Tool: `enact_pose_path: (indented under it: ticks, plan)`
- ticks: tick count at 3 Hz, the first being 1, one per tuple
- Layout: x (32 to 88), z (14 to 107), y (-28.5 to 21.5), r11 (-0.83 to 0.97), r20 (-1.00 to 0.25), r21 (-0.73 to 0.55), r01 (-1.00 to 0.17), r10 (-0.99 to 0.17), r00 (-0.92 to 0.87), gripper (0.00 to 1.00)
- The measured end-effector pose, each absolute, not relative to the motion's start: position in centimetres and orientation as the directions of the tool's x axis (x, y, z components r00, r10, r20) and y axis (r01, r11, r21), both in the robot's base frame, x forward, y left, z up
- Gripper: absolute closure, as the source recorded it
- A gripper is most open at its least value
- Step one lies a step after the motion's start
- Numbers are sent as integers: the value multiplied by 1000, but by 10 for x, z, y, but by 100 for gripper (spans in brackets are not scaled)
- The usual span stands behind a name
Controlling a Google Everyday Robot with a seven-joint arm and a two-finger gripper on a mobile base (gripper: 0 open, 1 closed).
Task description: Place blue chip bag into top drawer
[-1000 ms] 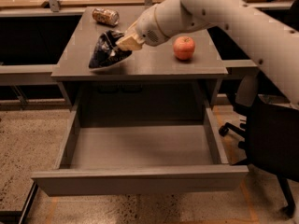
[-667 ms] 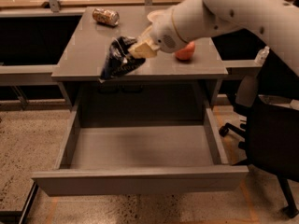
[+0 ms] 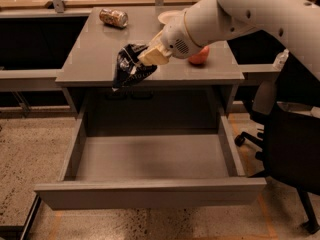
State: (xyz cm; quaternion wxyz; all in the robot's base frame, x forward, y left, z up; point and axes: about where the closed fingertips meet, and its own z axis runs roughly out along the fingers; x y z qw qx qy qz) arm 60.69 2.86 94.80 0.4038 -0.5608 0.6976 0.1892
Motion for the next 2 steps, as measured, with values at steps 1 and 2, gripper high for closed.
enact_pose_path:
  ticks: [1,2]
  plan:
    - [590,934,30,291,-752,-148,-945,-653,-83,100]
    - [557,918,26,352,-746,-87,-932,-643,-173,100]
